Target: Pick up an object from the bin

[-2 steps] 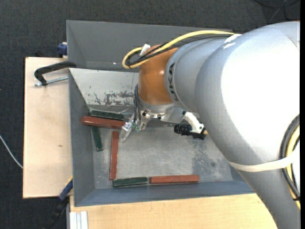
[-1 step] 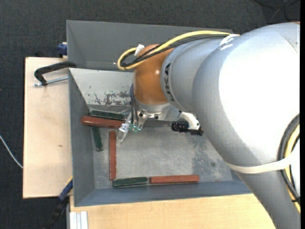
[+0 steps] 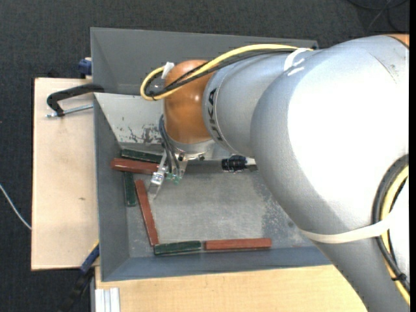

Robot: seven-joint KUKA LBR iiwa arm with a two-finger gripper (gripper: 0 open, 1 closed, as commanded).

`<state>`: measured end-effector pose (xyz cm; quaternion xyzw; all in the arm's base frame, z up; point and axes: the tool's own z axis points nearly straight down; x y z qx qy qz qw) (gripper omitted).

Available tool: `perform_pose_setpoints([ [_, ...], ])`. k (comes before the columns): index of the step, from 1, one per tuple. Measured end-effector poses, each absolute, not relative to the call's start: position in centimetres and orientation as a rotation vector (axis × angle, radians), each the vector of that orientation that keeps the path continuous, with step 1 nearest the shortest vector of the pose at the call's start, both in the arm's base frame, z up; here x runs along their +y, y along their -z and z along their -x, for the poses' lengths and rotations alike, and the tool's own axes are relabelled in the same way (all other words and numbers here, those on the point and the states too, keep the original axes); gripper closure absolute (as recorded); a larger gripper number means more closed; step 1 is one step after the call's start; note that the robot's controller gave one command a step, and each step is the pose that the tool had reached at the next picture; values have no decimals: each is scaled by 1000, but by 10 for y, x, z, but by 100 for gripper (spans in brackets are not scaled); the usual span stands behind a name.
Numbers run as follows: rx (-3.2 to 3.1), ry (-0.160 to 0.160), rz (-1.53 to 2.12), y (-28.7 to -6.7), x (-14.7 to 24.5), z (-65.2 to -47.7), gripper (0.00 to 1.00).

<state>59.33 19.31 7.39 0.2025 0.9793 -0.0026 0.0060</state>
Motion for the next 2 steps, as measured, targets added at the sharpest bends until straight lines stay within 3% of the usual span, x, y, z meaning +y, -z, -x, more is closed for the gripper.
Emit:
perform_pose_setpoints([
  [1, 3114, 12, -407, -77, 199, -596, 100],
  [2, 3110, 6, -404, -77, 201, -597, 100],
])
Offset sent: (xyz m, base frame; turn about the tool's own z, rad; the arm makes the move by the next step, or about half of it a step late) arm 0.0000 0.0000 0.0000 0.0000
